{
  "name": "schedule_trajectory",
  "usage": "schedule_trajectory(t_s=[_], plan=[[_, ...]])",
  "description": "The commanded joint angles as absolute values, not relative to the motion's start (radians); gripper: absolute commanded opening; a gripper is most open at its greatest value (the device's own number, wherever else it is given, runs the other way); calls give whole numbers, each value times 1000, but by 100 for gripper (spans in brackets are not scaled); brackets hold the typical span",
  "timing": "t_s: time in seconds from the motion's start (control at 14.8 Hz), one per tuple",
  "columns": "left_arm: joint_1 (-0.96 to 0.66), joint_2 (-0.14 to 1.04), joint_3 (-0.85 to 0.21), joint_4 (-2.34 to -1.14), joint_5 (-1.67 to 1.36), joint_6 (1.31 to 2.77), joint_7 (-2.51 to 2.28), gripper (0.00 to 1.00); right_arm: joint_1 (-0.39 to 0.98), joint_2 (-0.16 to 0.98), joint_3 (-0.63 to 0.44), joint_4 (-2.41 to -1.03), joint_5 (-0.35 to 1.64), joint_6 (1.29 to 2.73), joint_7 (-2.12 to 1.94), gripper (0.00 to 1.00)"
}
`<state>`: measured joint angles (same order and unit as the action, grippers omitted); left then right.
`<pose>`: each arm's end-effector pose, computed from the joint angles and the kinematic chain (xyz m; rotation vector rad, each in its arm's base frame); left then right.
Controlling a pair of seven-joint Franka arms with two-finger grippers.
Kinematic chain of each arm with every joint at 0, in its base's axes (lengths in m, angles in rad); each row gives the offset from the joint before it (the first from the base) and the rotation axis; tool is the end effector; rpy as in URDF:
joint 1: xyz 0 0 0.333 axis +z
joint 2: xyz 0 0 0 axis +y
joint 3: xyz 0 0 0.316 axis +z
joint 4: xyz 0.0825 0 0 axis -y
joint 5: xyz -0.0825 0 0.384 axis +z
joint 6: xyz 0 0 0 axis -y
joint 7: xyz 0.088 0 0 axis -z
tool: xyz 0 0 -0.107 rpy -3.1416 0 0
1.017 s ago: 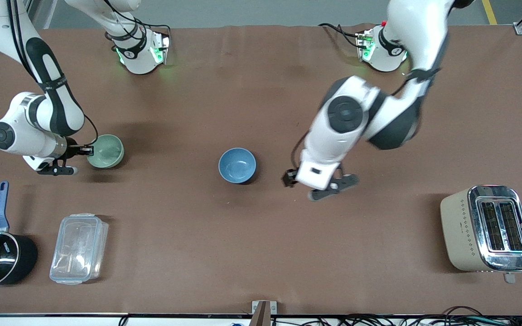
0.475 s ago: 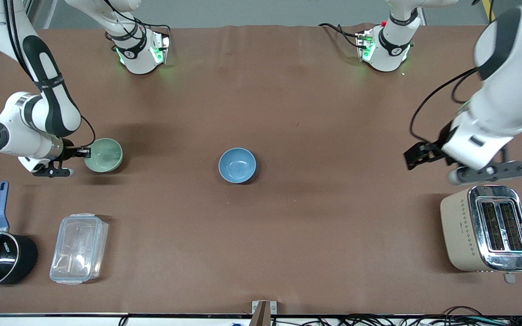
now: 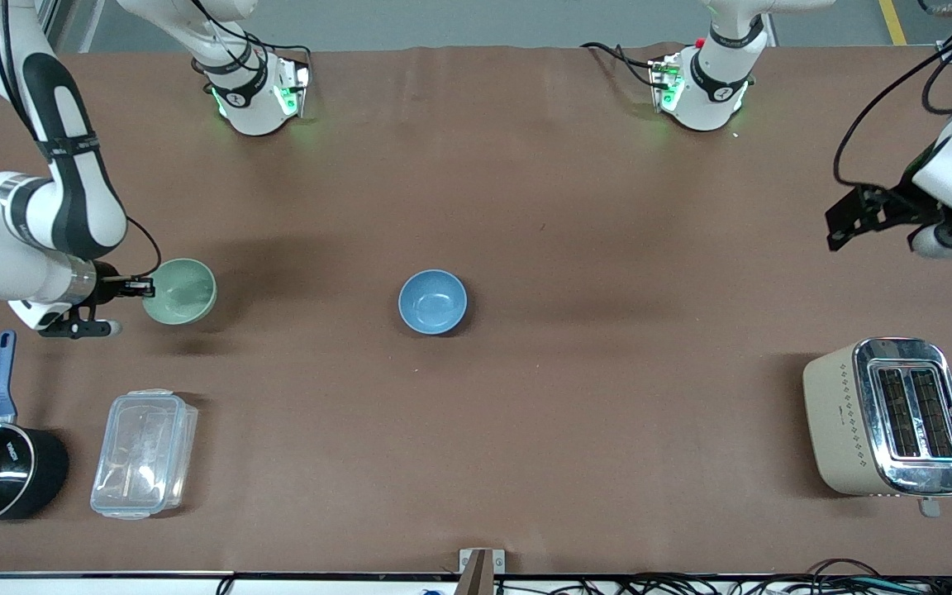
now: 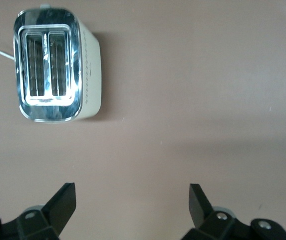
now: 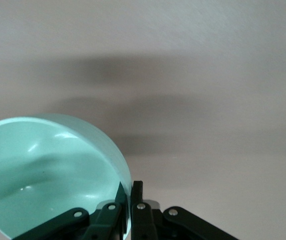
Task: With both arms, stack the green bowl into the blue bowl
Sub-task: 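Carry the green bowl with the right gripper over the blue bowl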
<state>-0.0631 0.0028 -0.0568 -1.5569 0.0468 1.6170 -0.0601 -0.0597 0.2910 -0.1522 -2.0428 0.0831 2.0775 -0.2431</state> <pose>0.5570 -0.0622 0.6339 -3.0974 0.0939 -0.0950 0.5511 -0.1129 0.2823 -3.0403 0.0267 0.3670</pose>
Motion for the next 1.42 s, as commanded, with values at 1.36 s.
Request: schedule_trajectory(t_s=[1.36], plan=[[-101, -137, -18, -1671, -2, 1566, -57, 100, 610, 365, -153, -1862, 402, 2120, 466, 1]])
